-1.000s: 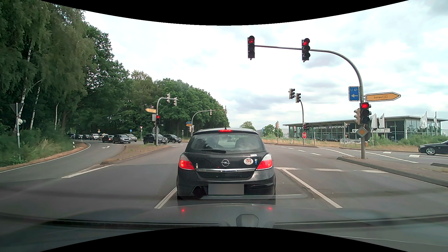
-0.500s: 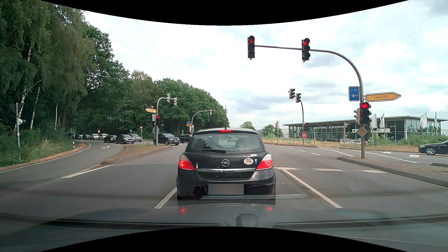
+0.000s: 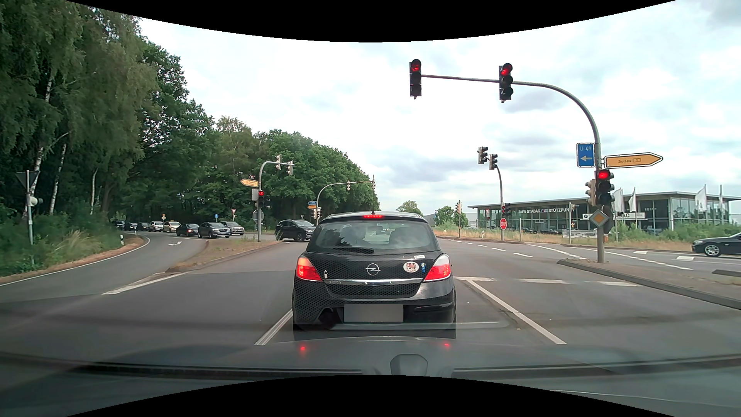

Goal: Follow the waypoints while adhering to traffic rules and regulations

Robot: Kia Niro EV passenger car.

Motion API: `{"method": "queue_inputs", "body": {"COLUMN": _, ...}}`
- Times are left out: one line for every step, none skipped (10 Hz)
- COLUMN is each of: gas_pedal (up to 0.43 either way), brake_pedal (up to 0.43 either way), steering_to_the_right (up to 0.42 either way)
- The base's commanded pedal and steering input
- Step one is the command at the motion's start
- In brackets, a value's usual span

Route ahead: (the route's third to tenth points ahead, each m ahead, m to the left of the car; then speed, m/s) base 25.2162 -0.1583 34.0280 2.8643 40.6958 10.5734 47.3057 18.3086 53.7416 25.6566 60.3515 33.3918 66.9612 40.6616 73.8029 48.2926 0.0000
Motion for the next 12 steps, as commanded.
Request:
{"method": "queue_inputs", "body": {"gas_pedal": 0.000, "brake_pedal": 0.232, "steering_to_the_right": -0.004}}
{"method": "queue_inputs", "body": {"gas_pedal": 0.000, "brake_pedal": 0.226, "steering_to_the_right": -0.004}}
{"method": "queue_inputs", "body": {"gas_pedal": 0.000, "brake_pedal": 0.232, "steering_to_the_right": -0.004}}
{"method": "queue_inputs", "body": {"gas_pedal": 0.000, "brake_pedal": 0.226, "steering_to_the_right": -0.004}}
{"method": "queue_inputs", "body": {"gas_pedal": 0.000, "brake_pedal": 0.232, "steering_to_the_right": -0.004}}
{"method": "queue_inputs", "body": {"gas_pedal": 0.000, "brake_pedal": 0.232, "steering_to_the_right": -0.004}}
{"method": "queue_inputs", "body": {"gas_pedal": 0.000, "brake_pedal": 0.232, "steering_to_the_right": -0.004}}
{"method": "queue_inputs", "body": {"gas_pedal": 0.000, "brake_pedal": 0.232, "steering_to_the_right": -0.004}}
{"method": "queue_inputs", "body": {"gas_pedal": 0.000, "brake_pedal": 0.232, "steering_to_the_right": -0.004}}
{"method": "queue_inputs", "body": {"gas_pedal": 0.000, "brake_pedal": 0.232, "steering_to_the_right": -0.004}}
{"method": "queue_inputs", "body": {"gas_pedal": 0.000, "brake_pedal": 0.232, "steering_to_the_right": -0.004}}
{"method": "queue_inputs", "body": {"gas_pedal": 0.000, "brake_pedal": 0.232, "steering_to_the_right": -0.004}}
